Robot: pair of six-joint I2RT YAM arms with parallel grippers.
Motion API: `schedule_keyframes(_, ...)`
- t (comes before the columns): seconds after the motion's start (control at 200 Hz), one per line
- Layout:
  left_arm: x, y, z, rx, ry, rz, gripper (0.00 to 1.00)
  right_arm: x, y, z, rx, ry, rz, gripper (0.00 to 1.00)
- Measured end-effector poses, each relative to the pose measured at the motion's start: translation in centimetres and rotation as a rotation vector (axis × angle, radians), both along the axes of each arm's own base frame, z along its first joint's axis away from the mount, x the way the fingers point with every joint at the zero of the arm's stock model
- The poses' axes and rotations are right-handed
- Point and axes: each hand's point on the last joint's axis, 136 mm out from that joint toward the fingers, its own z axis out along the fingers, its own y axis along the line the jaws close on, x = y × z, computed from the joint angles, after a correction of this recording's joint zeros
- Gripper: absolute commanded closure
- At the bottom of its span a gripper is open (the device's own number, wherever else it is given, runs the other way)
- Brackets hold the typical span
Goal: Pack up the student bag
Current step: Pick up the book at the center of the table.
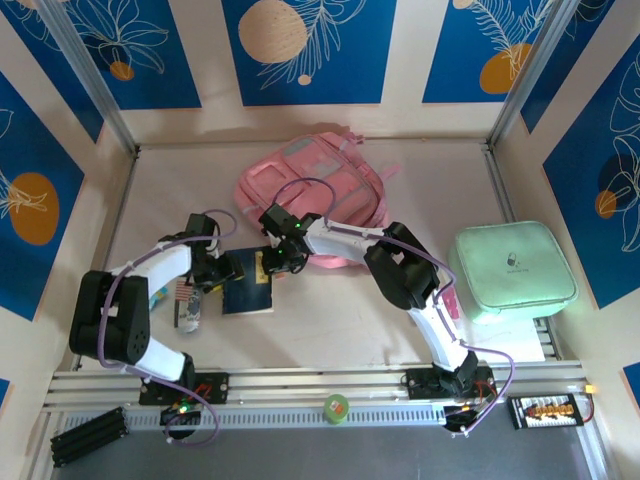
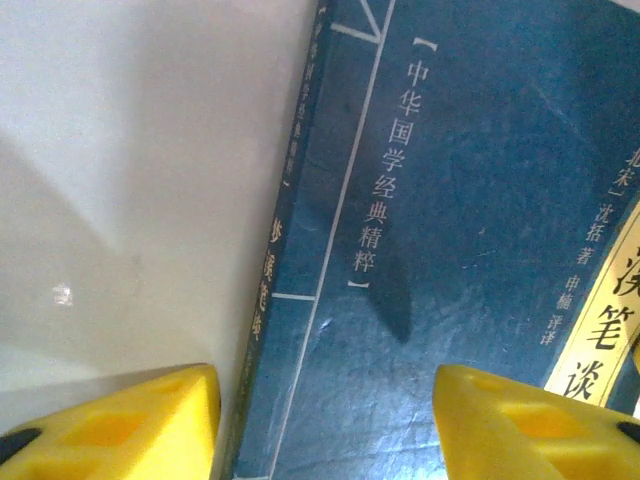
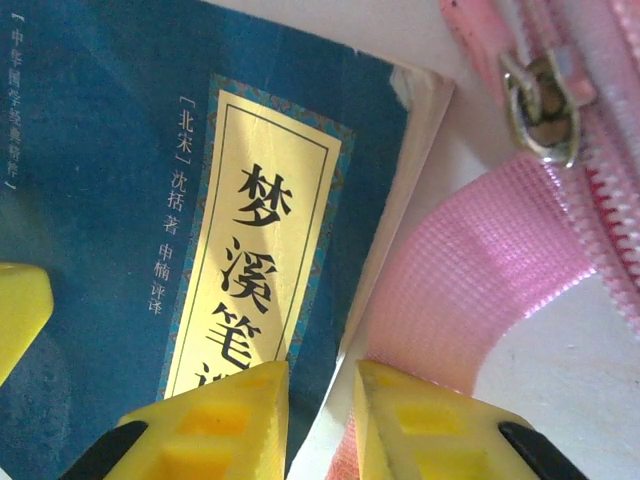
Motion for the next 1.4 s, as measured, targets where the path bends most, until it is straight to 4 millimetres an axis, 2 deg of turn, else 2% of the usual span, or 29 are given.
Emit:
schedule_keyframes(0.455,-0.2,-0.8,0.4,-0.062,-0.003,-0.023,0.49,0.2,0.1,0.0,-0.01,0.009,-0.002,0.79)
schedule_keyframes(0.535,-0.5,-1.4,1.7,-0.103,-0.028,-0.043,0.49,0.4,-0.2,0.0,-0.016,0.011,-0.009,0.81)
schedule_keyframes(0.7,-0.4,-2.7,5.5,-0.186,-0.132,-0.075,0.51,0.8,-0.6,0.1,-0.022,0.011,-0.021,0.83)
schedule_keyframes(0.79,-0.3,-3.1,6.5,-0.213,-0.158,-0.084,0.52,0.9,-0.7,0.1,-0.025,0.01,-0.023,0.84)
schedule_keyframes(0.925,-0.3,-3.2,5.9,-0.227,-0.123,-0.062,0.6,0.9,-0.7,0.1,-0.026,0.01,-0.025,0.84)
schedule_keyframes(1.1,-0.3,-3.8,4.4,-0.277,-0.074,0.004,0.64,1.0,-0.8,0.1,-0.029,0.009,-0.026,0.84)
schedule_keyframes(1.255,0.6,-4.5,4.8,-0.35,-0.093,0.067,0.69,1.0,-0.9,0.1,-0.031,0.01,-0.027,0.84)
schedule_keyframes(1.4,1.1,-4.5,5.0,-0.356,-0.106,0.083,0.8,1.1,-0.9,0.1,-0.032,0.006,-0.028,0.84)
